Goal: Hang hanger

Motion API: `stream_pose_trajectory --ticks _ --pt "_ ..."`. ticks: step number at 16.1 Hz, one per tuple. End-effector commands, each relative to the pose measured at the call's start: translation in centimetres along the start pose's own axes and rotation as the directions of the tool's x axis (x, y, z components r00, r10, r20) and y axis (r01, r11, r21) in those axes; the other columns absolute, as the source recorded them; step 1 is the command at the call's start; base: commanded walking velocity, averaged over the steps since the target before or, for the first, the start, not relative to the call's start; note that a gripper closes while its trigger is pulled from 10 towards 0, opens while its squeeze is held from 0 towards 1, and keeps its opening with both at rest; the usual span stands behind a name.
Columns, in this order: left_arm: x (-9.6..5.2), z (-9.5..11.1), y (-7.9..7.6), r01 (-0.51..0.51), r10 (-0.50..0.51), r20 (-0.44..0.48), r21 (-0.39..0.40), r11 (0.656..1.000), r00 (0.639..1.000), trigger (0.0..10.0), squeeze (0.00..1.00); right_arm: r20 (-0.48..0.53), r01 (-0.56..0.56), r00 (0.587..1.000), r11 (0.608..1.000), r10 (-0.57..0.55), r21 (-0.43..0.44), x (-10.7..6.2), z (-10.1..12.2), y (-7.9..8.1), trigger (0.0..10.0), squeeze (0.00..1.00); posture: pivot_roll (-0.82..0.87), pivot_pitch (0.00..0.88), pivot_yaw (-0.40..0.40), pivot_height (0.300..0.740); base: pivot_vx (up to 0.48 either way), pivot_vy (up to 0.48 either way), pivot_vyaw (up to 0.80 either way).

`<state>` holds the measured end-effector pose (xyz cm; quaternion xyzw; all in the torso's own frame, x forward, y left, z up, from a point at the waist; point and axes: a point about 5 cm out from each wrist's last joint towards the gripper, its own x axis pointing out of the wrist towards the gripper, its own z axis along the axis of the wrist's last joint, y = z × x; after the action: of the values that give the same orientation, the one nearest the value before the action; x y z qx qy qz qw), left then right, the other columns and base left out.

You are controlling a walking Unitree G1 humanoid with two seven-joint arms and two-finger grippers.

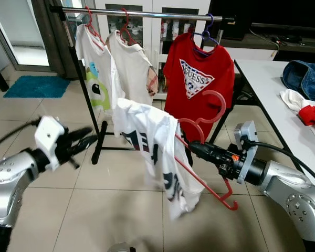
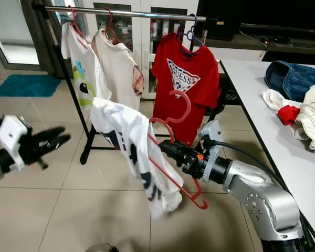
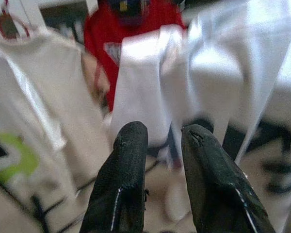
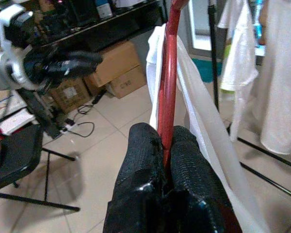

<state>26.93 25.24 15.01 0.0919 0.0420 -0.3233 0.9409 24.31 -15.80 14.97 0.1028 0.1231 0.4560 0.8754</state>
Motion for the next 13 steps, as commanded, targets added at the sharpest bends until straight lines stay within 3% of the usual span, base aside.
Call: stream_pose_trajectory --ticks 1,2,3,4,5,8,10,11,12,13 --pt "0.3 1.0 0.7 -0.045 0.046 0.058 -0.014 0.999 0.997 10.0 1.00 0.040 -0.034 0.999 0.999 0.035 -0.029 -0.2 0.9 0.3 10.0 0.00 -0.03 0.000 0.009 0.740 0.000 0.000 0.00" --pt "0.8 1.5 1.6 -0.112 0.115 0.102 -0.038 0.993 0.988 10.0 1.00 0.042 -0.067 0.997 0.997 0.068 -0.026 -0.2 1.0 0.6 10.0 0.00 -0.03 0.000 0.009 0.740 0.000 0.000 0.00" --pt "1.1 1.8 2.2 -0.137 0.144 0.125 -0.060 0.989 0.982 10.0 0.24 0.038 -0.093 0.995 0.995 0.094 -0.023 -0.2 1.0 0.9 10.0 0.00 -0.03 0.000 0.008 0.740 0.000 0.000 0.00" --pt "1.2 1.9 2.4 -0.140 0.148 0.133 -0.069 0.988 0.980 10.0 0.24 0.035 -0.105 0.994 0.994 0.105 -0.022 -0.3 1.0 1.0 10.0 0.00 -0.03 0.000 0.008 0.740 0.000 0.000 0.00" --pt "1.6 2.3 3.0 -0.136 0.149 0.148 -0.096 0.986 0.978 10.0 0.00 0.026 -0.140 0.990 0.990 0.140 -0.017 -0.5 0.9 1.4 10.0 0.00 -0.03 0.000 0.008 0.740 0.000 0.000 0.00" --pt "2.2 1.9 2.8 -0.026 0.043 0.114 -0.148 0.989 0.992 10.0 0.00 0.026 -0.166 0.986 0.986 0.167 -0.015 -0.6 1.0 1.8 10.0 0.00 -0.03 0.000 0.008 0.740 0.000 0.000 0.00" --pt "2.6 0.8 1.6 0.087 -0.082 0.040 -0.167 0.982 0.996 10.0 0.00 0.026 -0.175 0.984 0.984 0.176 -0.017 -0.7 1.1 1.9 10.0 0.00 -0.05 0.000 0.022 0.740 0.000 0.000 0.00" --pt "2.6 0.7 1.3 0.113 -0.107 0.041 -0.181 0.977 0.993 6.7 0.00 0.026 -0.176 0.984 0.984 0.176 -0.017 -0.7 1.0 1.9 10.0 0.00 -0.05 0.000 0.023 0.740 0.000 0.000 0.00" --pt "2.7 0.9 1.1 0.134 -0.122 0.069 -0.210 0.969 0.990 0.0 0.00 0.027 -0.176 0.984 0.984 0.177 -0.018 -0.8 1.1 2.0 10.0 0.00 -0.06 0.000 0.028 0.740 0.000 0.000 0.00" --pt "2.7 1.0 1.2 0.139 -0.123 0.084 -0.224 0.965 0.989 0.0 0.00 0.030 -0.178 0.984 0.984 0.178 -0.016 -0.8 1.1 2.0 10.0 0.00 -0.06 0.000 0.027 0.740 0.000 0.000 0.00"
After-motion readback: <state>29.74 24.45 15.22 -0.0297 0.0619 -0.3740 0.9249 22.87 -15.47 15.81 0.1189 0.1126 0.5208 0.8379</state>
